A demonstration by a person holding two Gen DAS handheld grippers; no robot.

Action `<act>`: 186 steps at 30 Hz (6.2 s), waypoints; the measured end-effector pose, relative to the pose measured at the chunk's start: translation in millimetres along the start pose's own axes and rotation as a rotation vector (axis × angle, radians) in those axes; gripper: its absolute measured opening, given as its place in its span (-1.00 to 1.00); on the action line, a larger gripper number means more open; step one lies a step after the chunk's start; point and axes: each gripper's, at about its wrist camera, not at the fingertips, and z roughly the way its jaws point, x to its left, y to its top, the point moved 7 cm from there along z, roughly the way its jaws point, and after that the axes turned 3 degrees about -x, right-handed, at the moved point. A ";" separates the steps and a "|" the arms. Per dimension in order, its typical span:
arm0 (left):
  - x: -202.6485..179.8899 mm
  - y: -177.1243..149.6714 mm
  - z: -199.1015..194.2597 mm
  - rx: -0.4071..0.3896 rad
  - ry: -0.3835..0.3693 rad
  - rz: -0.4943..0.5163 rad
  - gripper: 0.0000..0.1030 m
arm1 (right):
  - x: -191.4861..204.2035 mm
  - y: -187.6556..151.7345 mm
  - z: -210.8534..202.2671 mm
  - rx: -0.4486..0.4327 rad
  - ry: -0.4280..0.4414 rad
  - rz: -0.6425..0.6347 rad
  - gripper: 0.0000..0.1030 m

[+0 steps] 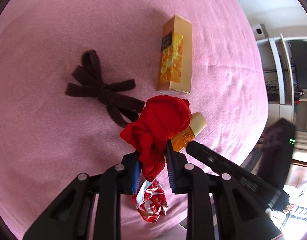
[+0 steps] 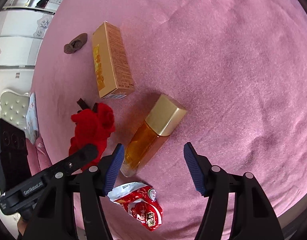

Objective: Collect trash
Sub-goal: 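Grasp the red cloth with the left tool while the right tool grasps the amber perfume bottle, then carry both items over the yellow bin and open both tools, then return both tools over the remaining items on the bed, then grasp the red snack wrapper with the left tool while the right tool grasps the dark ribbon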

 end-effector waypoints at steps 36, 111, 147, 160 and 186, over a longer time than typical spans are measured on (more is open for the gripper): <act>5.7 -16.0 -42.4 -0.068 -0.053 -0.014 -0.57 | 69.8 -44.7 -21.5 -0.067 -0.022 -0.217 -0.34; -279.7 -328.6 219.6 0.396 0.072 0.484 -0.14 | -393.6 -214.7 -182.7 -0.159 0.038 0.396 -0.25; -259.3 -301.5 179.3 0.333 0.110 0.451 0.56 | -360.5 -198.8 -206.1 -0.191 0.014 0.349 -0.04; -222.2 -243.7 64.5 0.140 0.030 0.346 0.56 | -232.4 -170.9 -223.4 -0.215 0.031 0.139 -0.04; -9.8 -145.8 -42.8 -0.052 0.137 -0.025 0.77 | 17.3 -101.6 -119.9 -0.074 0.066 -0.235 0.48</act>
